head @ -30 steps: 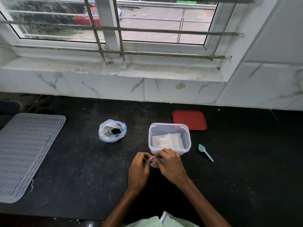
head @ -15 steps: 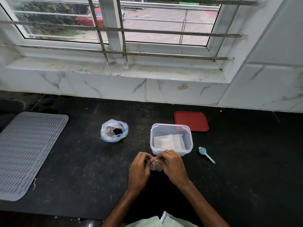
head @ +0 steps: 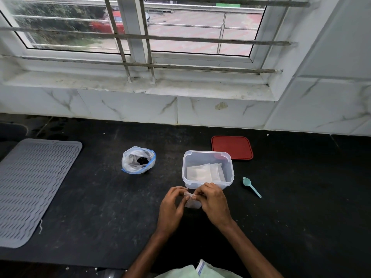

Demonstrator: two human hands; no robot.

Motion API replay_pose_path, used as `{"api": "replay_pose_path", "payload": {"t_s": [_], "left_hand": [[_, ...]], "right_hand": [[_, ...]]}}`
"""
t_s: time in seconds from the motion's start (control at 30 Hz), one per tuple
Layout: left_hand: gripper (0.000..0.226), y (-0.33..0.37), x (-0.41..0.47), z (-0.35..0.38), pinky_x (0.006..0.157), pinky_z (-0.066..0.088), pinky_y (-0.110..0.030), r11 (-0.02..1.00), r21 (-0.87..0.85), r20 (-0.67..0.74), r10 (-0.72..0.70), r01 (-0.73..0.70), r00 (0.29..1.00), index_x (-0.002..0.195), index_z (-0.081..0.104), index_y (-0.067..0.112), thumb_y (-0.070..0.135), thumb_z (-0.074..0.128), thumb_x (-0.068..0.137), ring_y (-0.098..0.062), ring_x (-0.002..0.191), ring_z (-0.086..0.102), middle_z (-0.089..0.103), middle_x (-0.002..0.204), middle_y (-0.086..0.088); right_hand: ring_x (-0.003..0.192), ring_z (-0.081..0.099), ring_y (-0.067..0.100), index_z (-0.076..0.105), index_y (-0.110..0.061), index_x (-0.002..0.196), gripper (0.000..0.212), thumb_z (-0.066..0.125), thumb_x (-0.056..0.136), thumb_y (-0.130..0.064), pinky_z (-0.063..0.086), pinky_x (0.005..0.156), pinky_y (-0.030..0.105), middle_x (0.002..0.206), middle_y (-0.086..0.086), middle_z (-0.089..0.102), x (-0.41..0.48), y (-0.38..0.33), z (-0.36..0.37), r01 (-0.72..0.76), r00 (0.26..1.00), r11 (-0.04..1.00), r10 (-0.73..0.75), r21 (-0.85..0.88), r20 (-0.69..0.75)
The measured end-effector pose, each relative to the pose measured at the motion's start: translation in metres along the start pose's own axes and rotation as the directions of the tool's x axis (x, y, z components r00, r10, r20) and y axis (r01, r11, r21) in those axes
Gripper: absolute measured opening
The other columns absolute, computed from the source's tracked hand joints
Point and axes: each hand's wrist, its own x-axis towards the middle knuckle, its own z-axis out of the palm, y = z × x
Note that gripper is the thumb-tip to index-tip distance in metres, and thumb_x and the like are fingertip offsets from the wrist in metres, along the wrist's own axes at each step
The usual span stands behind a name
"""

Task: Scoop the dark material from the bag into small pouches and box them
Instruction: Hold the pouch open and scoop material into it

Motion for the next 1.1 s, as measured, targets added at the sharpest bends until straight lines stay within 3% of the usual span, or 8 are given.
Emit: {"api": "replay_pose_path", "payload": {"t_s": [0.13,0.27,0.37,0.47,0.63,0.77,0.9,1.1], "left_hand": [[0.013,0.003,-0.001,0.002,0.08,0.055,-0.026,0.996,-0.064,-0.052,-0.069,0.066,0.996,0.091,0.069,0.02,0.008,0.068,0.089,-0.009,0.091,0.067,0.069,0.092,0.01],[0.012,0.0,-0.002,0.003,0.079,0.056,-0.029,0.978,-0.127,-0.1,-0.176,0.163,0.979,0.089,0.07,0.021,0.009,0.068,0.089,-0.006,0.087,0.067,0.071,0.089,0.009],[0.014,0.002,-0.005,0.002,0.085,0.056,-0.025,0.962,-0.203,0.008,-0.184,0.181,0.983,0.101,0.07,0.021,0.012,0.067,0.091,-0.007,0.097,0.068,0.073,0.099,0.009],[0.03,-0.002,-0.006,0.0,0.091,0.052,-0.021,0.933,-0.276,0.181,-0.187,0.232,0.966,0.117,0.065,0.02,0.012,0.07,0.089,-0.007,0.107,0.066,0.071,0.113,0.011],[0.012,-0.009,-0.009,0.001,0.087,0.057,-0.036,0.92,-0.259,0.197,-0.247,0.293,0.949,0.101,0.072,0.016,0.015,0.068,0.09,-0.015,0.095,0.07,0.075,0.1,0.002],[0.007,-0.01,-0.012,0.007,0.083,0.059,-0.037,0.903,-0.284,0.162,-0.285,0.322,0.945,0.094,0.072,0.011,0.012,0.071,0.087,-0.017,0.087,0.072,0.075,0.092,-0.003],[0.013,-0.018,-0.008,0.012,0.078,0.056,-0.022,0.945,-0.182,0.111,-0.257,0.273,0.96,0.096,0.07,0.024,0.017,0.074,0.086,-0.004,0.088,0.069,0.073,0.094,0.015],[0.005,-0.034,0.01,0.02,0.076,0.054,-0.023,0.967,0.08,-0.015,-0.243,0.244,0.97,0.093,0.073,0.022,0.024,0.069,0.09,0.001,0.085,0.064,0.068,0.094,0.013]], "right_hand": [[0.09,0.063,0.002,0.074,-0.022,0.099,0.018,0.078,0.082,-0.018,0.053,0.084,0.018,0.095,-0.012,0.071,-0.002,0.003,-0.002,-0.063,0.998,0.987,0.06,0.151,0.026],[0.083,0.063,0.001,0.073,-0.019,0.083,0.01,0.08,0.079,-0.013,0.055,0.08,0.021,0.085,-0.014,0.068,-0.003,0.009,-0.007,-0.123,0.992,0.982,0.12,0.143,0.03],[0.08,0.058,-0.001,0.072,-0.018,0.081,0.008,0.079,0.081,-0.013,0.049,0.077,0.015,0.086,-0.012,0.067,-0.006,0.006,-0.009,-0.093,0.996,0.994,0.093,0.059,-0.003],[0.083,0.058,0.001,0.073,-0.019,0.083,0.007,0.079,0.081,-0.016,0.048,0.077,0.016,0.088,-0.012,0.068,-0.006,0.007,-0.013,-0.09,0.995,0.993,0.092,0.075,-0.024],[0.083,0.06,0.002,0.072,-0.023,0.079,0.011,0.082,0.078,-0.018,0.051,0.076,0.021,0.081,-0.016,0.067,-0.004,0.013,-0.017,-0.11,0.989,0.976,0.127,0.189,-0.081],[0.087,0.063,0.003,0.074,-0.021,0.089,0.009,0.079,0.082,-0.019,0.055,0.081,0.025,0.089,-0.014,0.069,-0.007,0.017,-0.013,-0.09,0.99,0.982,0.105,0.163,-0.09],[0.088,0.064,0.006,0.074,-0.018,0.095,0.01,0.075,0.086,-0.019,0.056,0.082,0.027,0.094,-0.009,0.07,-0.006,0.016,-0.011,-0.04,0.997,0.996,0.045,0.079,-0.063],[0.094,0.067,0.013,0.071,-0.017,0.108,0.017,0.068,0.091,-0.014,0.059,0.081,0.032,0.104,-0.001,0.072,0.003,0.011,-0.01,0.046,0.995,0.991,-0.056,-0.126,-0.077]]}}
